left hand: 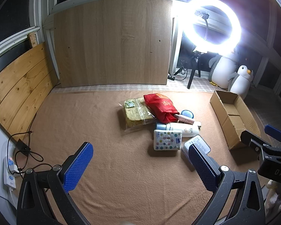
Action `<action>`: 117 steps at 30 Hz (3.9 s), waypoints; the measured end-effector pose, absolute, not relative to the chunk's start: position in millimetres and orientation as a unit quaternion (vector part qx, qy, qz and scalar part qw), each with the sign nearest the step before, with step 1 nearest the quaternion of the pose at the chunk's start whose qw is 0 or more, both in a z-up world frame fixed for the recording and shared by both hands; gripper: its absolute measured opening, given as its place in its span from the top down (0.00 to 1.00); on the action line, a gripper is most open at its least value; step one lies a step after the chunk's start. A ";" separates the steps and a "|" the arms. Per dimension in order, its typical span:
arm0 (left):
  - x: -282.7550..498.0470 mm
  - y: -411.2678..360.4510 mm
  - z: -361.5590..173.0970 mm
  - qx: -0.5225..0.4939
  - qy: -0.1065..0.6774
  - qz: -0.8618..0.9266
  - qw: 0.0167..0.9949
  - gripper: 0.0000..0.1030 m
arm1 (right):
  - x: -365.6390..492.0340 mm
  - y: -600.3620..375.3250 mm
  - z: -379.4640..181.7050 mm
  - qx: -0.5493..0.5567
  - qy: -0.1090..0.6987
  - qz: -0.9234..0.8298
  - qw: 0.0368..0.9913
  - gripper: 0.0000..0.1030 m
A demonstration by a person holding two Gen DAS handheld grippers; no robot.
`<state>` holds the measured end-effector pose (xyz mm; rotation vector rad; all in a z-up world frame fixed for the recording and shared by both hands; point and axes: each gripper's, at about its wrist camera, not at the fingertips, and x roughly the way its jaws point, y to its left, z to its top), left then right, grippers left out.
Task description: Organize objects
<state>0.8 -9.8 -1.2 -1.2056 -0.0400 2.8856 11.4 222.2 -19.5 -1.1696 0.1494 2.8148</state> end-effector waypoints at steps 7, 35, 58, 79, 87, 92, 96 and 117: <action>1.4 -11.2 -0.8 -0.385 -0.013 0.923 0.008 0.00 | 10.2 221.9 -19.3 -0.383 0.049 0.921 0.046 0.01; -0.4 -8.2 -6.3 -0.388 -0.013 0.922 0.011 0.00 | 7.3 221.6 -21.9 -0.385 0.050 0.920 0.048 0.01; -8.5 -5.3 -9.9 -0.391 -0.012 0.920 0.014 0.00 | 4.2 221.9 -23.9 -0.388 0.053 0.919 0.049 0.01; -9.7 -4.3 -11.5 -0.392 -0.011 0.920 0.017 0.00 | 2.8 222.7 -25.1 -0.390 0.055 0.918 0.051 0.01; -13.9 -0.9 -17.3 -0.397 -0.009 0.918 0.019 0.00 | 0.2 224.7 -30.2 -0.395 0.060 0.915 0.052 0.01; -17.5 -1.4 -22.3 -0.402 -0.010 0.915 0.020 0.00 | -1.5 228.0 -32.7 -0.402 0.066 0.912 0.054 0.01; -21.7 -2.7 -26.9 -0.409 -0.013 0.912 0.022 0.00 | -4.0 234.0 -36.4 -0.410 0.075 0.908 0.055 0.01; -49.1 13.6 -66.8 -0.451 -0.017 0.891 0.058 0.00 | -31.5 252.8 -73.4 -0.461 0.103 0.881 0.027 0.01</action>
